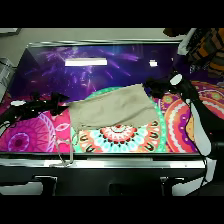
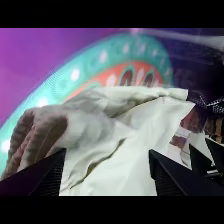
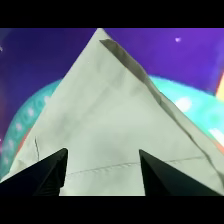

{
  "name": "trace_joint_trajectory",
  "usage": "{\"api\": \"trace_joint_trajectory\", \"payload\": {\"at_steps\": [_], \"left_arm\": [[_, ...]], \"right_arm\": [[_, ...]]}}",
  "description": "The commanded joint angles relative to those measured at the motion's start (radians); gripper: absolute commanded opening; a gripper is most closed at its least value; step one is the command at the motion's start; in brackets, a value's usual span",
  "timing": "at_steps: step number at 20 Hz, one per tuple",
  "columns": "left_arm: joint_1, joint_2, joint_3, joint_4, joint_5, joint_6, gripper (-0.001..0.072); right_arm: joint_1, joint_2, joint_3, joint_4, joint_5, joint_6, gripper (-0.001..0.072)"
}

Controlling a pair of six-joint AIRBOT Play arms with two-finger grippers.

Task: Fold the clothes and pants, and hang the long-sleeved shirts on hangers.

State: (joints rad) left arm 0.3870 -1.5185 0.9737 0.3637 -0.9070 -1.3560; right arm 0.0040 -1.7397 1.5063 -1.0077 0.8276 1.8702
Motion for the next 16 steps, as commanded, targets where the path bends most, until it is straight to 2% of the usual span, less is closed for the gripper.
{"api": "trace_joint_trajectory", "payload": {"at_steps": [1, 2, 3, 5, 10, 16], "left_arm": [[0.053, 0.044, 0.037, -0.004, -0.011, 0.138, 0.0619], [0.063, 0.062, 0.046, 0.004, -0.023, 0.156, 0.0619], [0.067, 0.080, 0.053, 0.028, -0.029, 0.156, 0.0654], [0.063, 0.111, 0.055, 0.087, -0.037, 0.156, 0.0675], [0.031, 0.120, 0.055, 0.119, -0.069, 0.156, 0.0675], [-0.002, 0.120, 0.055, 0.120, -0.068, 0.157, 0.0675]], "right_arm": [[-0.087, 0.063, 0.001, -0.114, 0.199, -0.013, 0.0575], [-0.133, 0.077, 0.001, -0.113, 0.260, -0.048, 0.0606], [-0.180, 0.081, 0.001, -0.090, 0.320, -0.084, 0.0618], [-0.273, 0.067, 0.000, -0.006, 0.415, -0.204, 0.0664], [-0.362, -0.011, 0.000, 0.145, 0.484, -0.473, 0.0690], [-0.354, -0.131, 0.001, 0.320, 0.477, -0.581, 0.0690]]}}
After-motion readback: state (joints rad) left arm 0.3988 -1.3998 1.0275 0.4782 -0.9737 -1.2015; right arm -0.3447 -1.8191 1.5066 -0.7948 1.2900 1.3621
